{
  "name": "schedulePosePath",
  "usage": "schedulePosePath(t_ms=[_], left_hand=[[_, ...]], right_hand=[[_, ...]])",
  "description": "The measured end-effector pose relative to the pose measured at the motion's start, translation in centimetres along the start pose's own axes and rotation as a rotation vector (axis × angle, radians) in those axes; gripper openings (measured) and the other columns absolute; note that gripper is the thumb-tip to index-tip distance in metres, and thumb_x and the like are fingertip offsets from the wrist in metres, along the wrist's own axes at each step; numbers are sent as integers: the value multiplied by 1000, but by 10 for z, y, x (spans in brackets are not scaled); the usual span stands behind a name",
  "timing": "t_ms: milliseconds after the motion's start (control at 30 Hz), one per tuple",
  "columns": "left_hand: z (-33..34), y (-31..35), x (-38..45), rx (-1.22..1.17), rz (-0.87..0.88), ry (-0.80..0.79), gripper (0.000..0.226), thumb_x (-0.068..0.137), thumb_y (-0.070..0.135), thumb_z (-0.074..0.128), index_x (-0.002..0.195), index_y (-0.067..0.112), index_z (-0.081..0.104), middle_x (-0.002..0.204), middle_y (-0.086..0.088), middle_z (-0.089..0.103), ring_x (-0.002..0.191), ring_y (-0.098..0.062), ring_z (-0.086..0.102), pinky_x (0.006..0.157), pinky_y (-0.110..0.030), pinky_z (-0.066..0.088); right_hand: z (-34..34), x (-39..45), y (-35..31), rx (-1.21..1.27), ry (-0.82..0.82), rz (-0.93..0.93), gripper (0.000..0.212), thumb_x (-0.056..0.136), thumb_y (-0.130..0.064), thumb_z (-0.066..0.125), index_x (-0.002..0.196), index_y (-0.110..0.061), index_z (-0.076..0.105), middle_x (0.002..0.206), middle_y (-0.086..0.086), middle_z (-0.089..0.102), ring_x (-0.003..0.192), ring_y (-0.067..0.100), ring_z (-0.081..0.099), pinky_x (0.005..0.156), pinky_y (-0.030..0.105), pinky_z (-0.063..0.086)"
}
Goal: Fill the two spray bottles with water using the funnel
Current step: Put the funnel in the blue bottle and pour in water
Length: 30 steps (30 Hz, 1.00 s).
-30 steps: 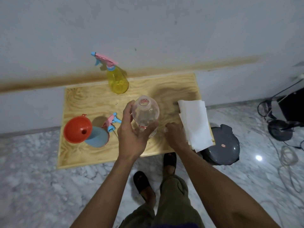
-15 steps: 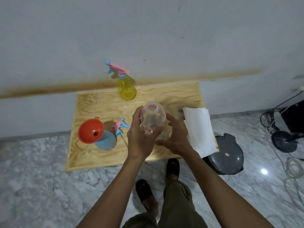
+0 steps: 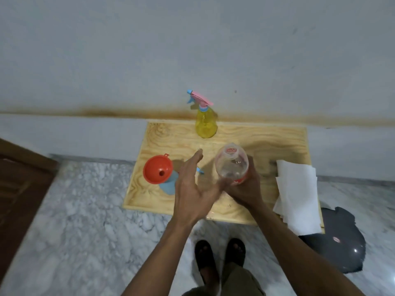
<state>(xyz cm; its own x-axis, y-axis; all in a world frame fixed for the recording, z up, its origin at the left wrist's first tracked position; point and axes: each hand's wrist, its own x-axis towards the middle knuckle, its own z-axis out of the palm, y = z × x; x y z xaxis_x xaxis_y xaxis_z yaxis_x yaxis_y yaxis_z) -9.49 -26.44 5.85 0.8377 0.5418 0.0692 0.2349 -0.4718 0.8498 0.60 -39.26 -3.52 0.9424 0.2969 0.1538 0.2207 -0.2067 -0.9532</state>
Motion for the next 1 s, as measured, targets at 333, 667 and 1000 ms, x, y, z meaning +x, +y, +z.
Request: schedulePosePath(t_ms=[333,667,1000], left_hand=[[-72,-67,9,286,-321,258,96,72,59,81,149,20,38,152,-4,39,142,-21,31,114,-45,33],[-86,-87,18,151,-324,86,94,74,49,84,151,19,40,145,-3,52,132,-21,50,104,-34,42],[-102,-112,26,98,-219,-38,96,68,46,89,148,15,45,132,-2,60,121,-19,57,99,-35,47]], right_hand=[[5,24,-12,-194,-94,-116,90,44,-12,99,122,-8,56,102,-11,62,88,-2,57,77,-6,35],[0,30,-67,-322,-391,-260,93,52,-33,87,132,-29,40,111,-4,66,86,22,68,72,31,56],[14,33,-99,-656,-581,-228,92,53,-38,80,133,-33,35,112,-2,65,86,26,65,68,35,55]])
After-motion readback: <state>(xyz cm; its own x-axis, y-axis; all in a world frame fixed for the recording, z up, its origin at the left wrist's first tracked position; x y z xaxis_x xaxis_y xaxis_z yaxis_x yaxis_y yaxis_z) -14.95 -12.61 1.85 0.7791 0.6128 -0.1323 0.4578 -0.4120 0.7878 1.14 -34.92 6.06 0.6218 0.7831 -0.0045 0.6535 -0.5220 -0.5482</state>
